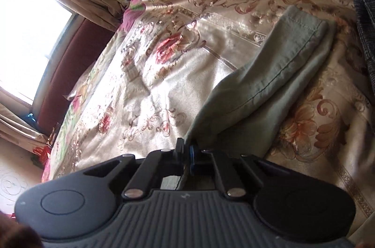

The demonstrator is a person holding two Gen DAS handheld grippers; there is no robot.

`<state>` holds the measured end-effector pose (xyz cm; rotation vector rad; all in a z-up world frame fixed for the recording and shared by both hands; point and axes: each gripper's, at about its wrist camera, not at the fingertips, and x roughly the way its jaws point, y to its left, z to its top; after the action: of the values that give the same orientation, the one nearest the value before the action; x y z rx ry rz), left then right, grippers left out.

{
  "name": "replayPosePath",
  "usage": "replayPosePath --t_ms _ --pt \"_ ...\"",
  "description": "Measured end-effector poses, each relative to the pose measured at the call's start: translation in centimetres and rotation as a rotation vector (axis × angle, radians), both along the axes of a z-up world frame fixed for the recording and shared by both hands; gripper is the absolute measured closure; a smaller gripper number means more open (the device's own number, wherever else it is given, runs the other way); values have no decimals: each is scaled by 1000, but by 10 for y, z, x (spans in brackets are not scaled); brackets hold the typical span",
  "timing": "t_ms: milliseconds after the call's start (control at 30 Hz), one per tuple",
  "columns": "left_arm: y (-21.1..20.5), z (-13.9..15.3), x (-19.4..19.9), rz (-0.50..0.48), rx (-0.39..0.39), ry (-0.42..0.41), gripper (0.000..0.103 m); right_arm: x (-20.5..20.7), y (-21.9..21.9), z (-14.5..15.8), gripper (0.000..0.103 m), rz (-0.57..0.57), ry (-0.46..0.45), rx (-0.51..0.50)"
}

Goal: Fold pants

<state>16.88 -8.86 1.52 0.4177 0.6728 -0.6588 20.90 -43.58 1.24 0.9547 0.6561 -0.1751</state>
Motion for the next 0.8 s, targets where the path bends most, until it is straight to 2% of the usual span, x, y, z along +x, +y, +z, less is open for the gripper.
replayPosePath --t_ms 100,167,233,300,367,400,467,533,633,733,800 --pt "3 2 -2 -5 -7 0 36 -44 9 38 98 23 -89 -107" --pt "5 1 -4 -4 -10 2 35 -83 15 52 98 40 -143 -116" --pt "8 -2 -8 -3 -12 13 34 -118 18 52 97 37 -131 -116" --pt "10 -6 -13 -4 -3 27 34 -142 19 39 92 23 -36 -193" --pt "12 -10 -20 -5 13 36 34 -149 14 18 90 5 88 -223" --pt "13 -11 -23 -5 21 35 34 -154 9 7 90 -8 123 -190" --pt "19 -9 -31 0 30 29 34 -160 5 -2 90 -19 149 -150" --pt "31 -4 -36 21 27 29 34 -166 7 0 85 -31 170 -172" --pt "53 2 -37 65 31 19 34 -171 16 13 68 -30 206 -277" --pt "83 10 -34 115 65 -29 33 -172 43 35 67 31 187 -443" --pt "103 15 -29 155 91 -63 31 -162 62 46 67 103 139 -479"
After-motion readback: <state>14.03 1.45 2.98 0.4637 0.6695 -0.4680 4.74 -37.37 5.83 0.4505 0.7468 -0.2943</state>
